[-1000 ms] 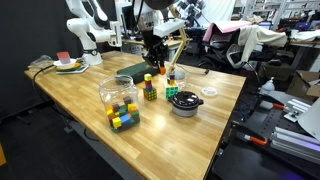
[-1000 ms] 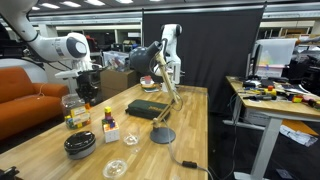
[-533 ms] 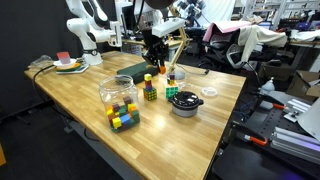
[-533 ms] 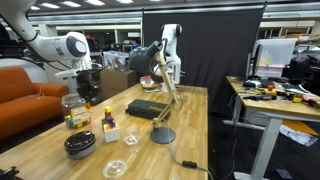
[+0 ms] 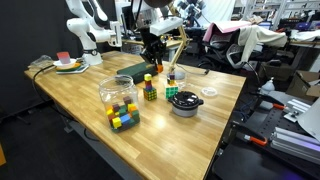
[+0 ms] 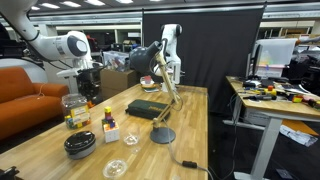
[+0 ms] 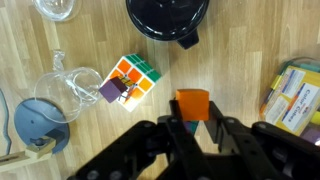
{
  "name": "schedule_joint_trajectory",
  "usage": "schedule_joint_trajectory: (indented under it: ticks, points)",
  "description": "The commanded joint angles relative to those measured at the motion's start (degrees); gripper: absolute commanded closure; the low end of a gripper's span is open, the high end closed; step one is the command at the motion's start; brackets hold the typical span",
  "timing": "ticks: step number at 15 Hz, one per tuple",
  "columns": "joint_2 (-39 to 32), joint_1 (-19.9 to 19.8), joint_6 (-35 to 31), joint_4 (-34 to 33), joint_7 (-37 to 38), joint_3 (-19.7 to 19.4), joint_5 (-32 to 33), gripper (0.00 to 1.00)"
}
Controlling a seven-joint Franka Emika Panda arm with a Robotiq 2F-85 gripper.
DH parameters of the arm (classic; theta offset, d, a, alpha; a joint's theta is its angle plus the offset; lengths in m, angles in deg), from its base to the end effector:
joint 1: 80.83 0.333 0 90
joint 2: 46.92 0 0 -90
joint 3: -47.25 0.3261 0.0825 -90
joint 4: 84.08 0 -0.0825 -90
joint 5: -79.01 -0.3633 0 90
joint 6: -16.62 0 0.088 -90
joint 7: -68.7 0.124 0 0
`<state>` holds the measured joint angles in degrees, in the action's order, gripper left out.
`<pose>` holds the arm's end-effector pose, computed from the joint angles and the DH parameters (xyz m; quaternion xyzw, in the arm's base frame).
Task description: Pick the orange block from the table and place it on the yellow block
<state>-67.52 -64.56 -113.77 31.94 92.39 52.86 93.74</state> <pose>0.5390 0.2046 0.2705 0.9933 0.0703 -0.0184 0.0900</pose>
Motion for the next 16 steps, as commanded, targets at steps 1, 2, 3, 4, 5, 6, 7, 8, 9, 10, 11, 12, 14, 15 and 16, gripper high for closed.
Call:
schedule_joint_trajectory:
  ticks: [1,2,3,4,5,6,7,8,9,10,11,12,14,15,16]
  points:
    - [-2.59,-0.11,-0.66,-3.94,-1.66,-0.29,-0.38,0.93]
    - [-3.54,-0.12,-0.73,-5.22,-1.88,-0.34,-0.56,0.93]
    - [-4.42,-0.14,-0.92,-6.29,-2.05,-0.39,-0.81,0.93]
    - [-5.52,-0.34,-1.36,-7.56,-2.28,-0.34,-1.52,0.93]
    - [-6.50,-0.49,-1.63,-8.68,-2.32,-0.35,-2.25,0.93]
    - [-7.39,-0.78,-2.02,-9.67,-2.69,-0.24,-3.46,0.93]
    - [-8.03,-0.79,-2.48,-10.48,-2.60,-0.44,-4.09,0.93]
    - [-8.48,-0.83,-3.03,-11.08,-2.65,-0.60,-4.84,0.93]
    - [-7.62,0.28,-2.50,-9.63,-1.50,-1.36,-3.54,0.71]
    - [-8.13,0.23,-2.62,-10.41,-1.56,-1.44,-3.95,0.71]
    - [-8.40,0.20,-2.62,-10.79,-1.57,-1.47,-4.17,0.71]
    - [-8.43,0.19,-2.62,-10.84,-1.56,-1.46,-4.31,0.71]
    - [-8.42,0.20,-2.62,-10.85,-1.56,-1.45,-4.36,0.93]
    - [-8.77,0.41,-2.19,-11.15,-1.27,-1.77,-3.88,0.93]
    - [-9.01,0.49,-1.77,-11.34,-1.25,-1.90,-3.80,0.93]
